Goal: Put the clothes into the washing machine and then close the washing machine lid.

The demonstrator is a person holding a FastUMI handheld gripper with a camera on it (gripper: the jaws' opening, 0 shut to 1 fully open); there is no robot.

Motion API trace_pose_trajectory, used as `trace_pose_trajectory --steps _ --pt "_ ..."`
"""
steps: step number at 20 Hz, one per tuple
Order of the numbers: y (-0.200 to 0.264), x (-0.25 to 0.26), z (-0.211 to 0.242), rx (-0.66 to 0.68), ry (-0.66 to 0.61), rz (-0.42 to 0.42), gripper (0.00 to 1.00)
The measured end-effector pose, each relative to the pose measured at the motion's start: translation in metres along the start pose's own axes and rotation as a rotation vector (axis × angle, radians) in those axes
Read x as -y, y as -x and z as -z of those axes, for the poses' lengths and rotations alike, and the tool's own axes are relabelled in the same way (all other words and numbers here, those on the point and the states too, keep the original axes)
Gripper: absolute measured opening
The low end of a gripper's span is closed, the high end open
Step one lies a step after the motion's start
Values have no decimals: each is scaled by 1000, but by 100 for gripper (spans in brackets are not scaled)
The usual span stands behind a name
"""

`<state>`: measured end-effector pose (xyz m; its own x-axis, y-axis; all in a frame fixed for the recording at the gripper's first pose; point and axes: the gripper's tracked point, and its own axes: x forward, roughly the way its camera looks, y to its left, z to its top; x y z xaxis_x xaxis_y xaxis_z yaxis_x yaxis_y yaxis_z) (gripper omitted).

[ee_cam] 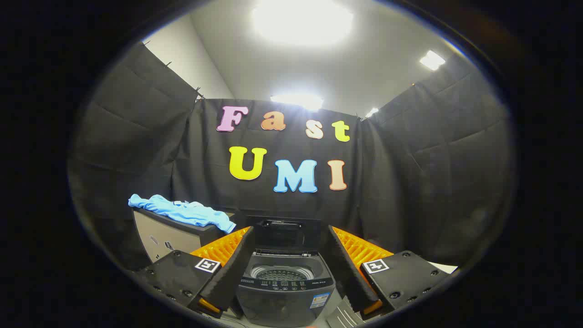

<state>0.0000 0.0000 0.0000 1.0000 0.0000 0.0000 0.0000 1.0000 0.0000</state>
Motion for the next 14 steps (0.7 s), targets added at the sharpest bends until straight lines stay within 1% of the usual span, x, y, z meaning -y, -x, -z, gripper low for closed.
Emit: trace_pose_trajectory --steps 2,6,9,14 --pt "2 -3 -5 13 2 -8 98" --pt "8 -17 -4 -5 -54 -51 98" --pt "10 -18 7 -52 -84 -40 98" --pt "11 -16 17 -87 -80 -16 98"
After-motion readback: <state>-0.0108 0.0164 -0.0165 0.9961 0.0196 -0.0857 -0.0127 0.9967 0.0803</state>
